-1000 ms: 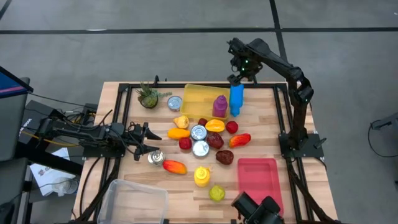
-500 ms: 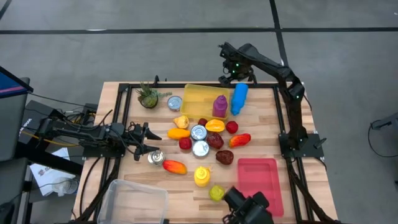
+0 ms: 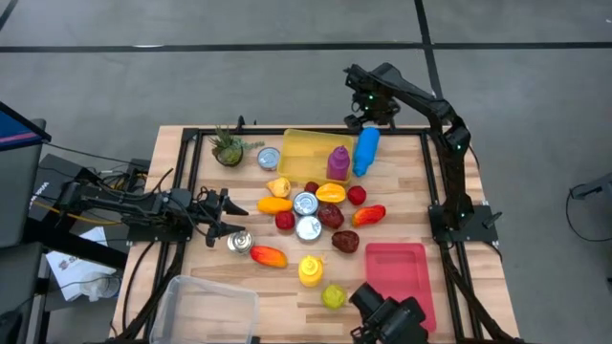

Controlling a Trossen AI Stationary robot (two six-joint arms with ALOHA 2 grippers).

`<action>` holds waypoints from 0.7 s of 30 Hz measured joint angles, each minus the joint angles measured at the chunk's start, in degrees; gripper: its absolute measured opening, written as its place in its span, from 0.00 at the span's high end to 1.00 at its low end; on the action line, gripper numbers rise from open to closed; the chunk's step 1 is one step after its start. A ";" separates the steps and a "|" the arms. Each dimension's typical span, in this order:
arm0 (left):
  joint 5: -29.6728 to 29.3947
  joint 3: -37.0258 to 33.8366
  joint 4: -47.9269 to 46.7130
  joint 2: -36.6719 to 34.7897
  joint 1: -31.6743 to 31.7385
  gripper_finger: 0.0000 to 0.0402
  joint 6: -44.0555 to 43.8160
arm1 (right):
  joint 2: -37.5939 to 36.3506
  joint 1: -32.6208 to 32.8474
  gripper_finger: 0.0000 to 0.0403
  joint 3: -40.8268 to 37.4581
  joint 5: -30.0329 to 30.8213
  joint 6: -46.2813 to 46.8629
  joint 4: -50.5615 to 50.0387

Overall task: Pick & Place Food Item
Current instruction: Put the blue tumbler into the yellow bin

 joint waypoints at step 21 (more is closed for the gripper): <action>0.50 -0.01 -0.81 0.02 0.00 0.39 -0.34 | -5.28 -0.35 0.15 -29.43 -5.32 3.49 23.17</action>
